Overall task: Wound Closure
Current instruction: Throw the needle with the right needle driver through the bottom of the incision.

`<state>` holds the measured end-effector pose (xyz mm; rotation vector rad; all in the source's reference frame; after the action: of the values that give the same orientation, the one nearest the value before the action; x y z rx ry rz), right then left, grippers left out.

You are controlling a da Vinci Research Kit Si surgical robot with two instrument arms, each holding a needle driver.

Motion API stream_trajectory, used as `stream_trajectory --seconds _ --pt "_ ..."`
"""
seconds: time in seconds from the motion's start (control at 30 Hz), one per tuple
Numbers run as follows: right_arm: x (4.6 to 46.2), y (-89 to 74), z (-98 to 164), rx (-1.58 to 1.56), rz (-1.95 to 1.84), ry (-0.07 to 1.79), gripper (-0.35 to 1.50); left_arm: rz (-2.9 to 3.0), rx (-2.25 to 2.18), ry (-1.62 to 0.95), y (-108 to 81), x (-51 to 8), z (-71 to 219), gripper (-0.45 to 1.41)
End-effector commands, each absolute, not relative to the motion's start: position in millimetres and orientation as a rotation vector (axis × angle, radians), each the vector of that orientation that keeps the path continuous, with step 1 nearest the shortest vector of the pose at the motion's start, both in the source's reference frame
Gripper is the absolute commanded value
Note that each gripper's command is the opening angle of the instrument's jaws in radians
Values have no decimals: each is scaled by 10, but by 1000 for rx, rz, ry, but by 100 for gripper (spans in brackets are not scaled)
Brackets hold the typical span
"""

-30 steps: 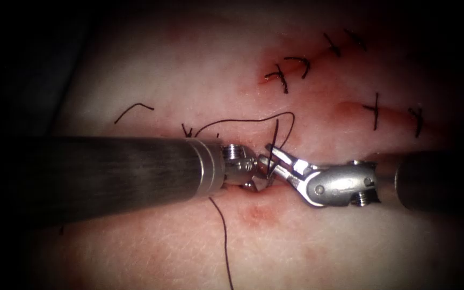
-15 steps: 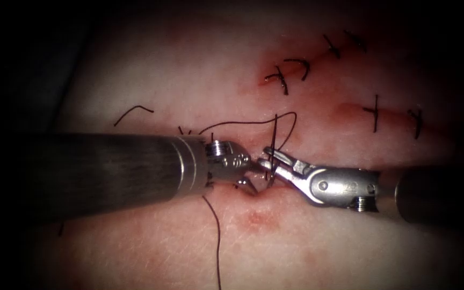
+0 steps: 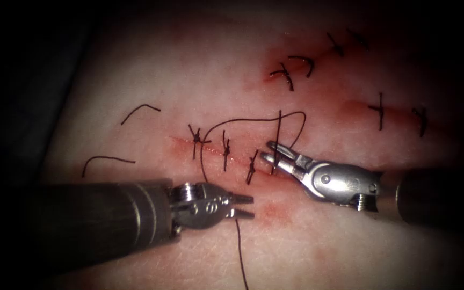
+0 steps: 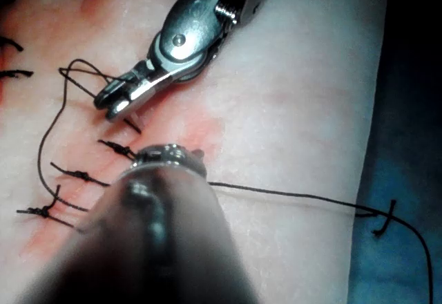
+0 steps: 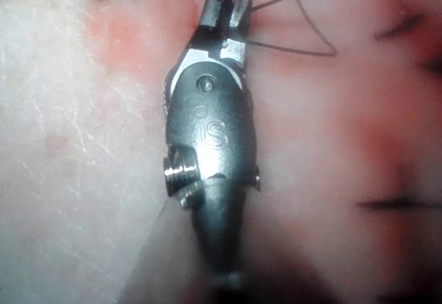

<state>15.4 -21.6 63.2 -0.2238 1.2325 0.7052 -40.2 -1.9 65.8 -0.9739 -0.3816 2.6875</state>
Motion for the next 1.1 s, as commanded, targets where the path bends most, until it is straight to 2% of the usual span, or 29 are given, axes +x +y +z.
stream_trajectory --seconds 0.03,0.33,0.8,1.1 --pt "155 -217 640 -215 716 1231 -35 2690 -989 -386 -24 -412 668 -18" --pt "141 -203 651 -110 837 1252 -35 2678 -1022 -391 -33 -435 691 -20" --pt "142 -194 659 76 963 1289 -35 2692 -1031 -393 -40 -416 697 -30" --pt "139 -203 663 111 824 1285 -35 2689 -1024 -390 -38 -419 698 -35"
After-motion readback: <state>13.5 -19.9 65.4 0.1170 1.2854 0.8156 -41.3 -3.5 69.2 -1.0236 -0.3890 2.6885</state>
